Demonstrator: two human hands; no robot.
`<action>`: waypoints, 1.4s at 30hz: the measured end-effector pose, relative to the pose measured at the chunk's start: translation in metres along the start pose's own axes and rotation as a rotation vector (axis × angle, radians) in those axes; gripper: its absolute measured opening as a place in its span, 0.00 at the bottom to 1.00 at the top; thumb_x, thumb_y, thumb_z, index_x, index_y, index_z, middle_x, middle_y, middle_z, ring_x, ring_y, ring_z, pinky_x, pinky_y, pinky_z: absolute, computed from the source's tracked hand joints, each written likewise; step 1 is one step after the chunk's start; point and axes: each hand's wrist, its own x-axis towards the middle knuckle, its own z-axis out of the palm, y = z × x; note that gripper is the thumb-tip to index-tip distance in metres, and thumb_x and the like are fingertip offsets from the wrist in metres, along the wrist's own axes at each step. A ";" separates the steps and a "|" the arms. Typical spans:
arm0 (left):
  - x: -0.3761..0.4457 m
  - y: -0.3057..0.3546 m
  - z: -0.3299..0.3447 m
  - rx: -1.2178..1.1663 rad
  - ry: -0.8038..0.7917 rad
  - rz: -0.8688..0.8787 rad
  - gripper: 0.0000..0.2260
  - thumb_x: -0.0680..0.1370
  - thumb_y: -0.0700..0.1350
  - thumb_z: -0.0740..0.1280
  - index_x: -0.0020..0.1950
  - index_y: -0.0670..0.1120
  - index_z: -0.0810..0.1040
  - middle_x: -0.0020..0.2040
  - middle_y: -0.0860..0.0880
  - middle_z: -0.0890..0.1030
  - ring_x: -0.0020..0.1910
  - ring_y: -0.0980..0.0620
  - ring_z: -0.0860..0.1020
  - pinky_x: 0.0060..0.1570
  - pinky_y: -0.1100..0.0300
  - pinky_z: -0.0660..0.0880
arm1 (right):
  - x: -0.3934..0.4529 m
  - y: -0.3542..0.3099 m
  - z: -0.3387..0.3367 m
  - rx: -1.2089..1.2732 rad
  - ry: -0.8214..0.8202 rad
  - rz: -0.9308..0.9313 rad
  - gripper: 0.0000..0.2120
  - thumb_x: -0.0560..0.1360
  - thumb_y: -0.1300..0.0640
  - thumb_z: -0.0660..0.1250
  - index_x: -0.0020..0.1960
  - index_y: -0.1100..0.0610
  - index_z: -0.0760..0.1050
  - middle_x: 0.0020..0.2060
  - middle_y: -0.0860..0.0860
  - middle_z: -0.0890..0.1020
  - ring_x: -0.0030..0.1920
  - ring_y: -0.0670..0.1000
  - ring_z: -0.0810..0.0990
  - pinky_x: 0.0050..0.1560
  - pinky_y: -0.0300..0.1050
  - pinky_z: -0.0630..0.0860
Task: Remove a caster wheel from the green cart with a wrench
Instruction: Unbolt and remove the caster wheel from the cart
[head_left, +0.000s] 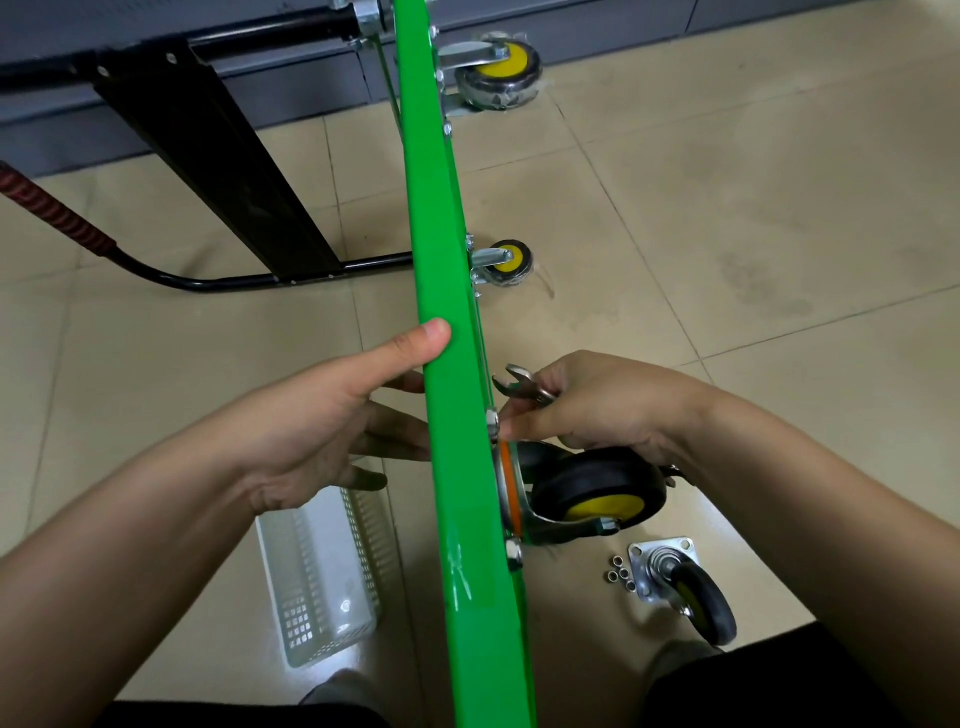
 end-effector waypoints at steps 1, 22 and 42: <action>0.000 0.000 0.000 0.003 0.002 -0.002 0.38 0.65 0.71 0.65 0.68 0.48 0.74 0.55 0.39 0.85 0.57 0.44 0.84 0.72 0.35 0.62 | 0.000 0.000 0.000 -0.003 0.002 0.007 0.11 0.73 0.53 0.77 0.49 0.61 0.83 0.29 0.53 0.71 0.26 0.49 0.65 0.28 0.38 0.62; -0.001 0.000 0.000 0.006 -0.003 0.002 0.38 0.66 0.71 0.65 0.68 0.49 0.73 0.55 0.40 0.85 0.56 0.45 0.84 0.72 0.35 0.61 | -0.001 -0.004 0.003 -0.032 -0.004 0.020 0.14 0.75 0.51 0.75 0.38 0.57 0.76 0.21 0.48 0.65 0.21 0.47 0.60 0.24 0.37 0.57; -0.002 0.000 0.000 0.003 -0.027 0.019 0.39 0.63 0.73 0.67 0.66 0.50 0.76 0.55 0.39 0.85 0.56 0.45 0.84 0.73 0.34 0.59 | 0.000 -0.001 0.003 0.036 -0.024 0.023 0.13 0.74 0.53 0.76 0.49 0.63 0.81 0.22 0.48 0.68 0.20 0.45 0.63 0.23 0.35 0.61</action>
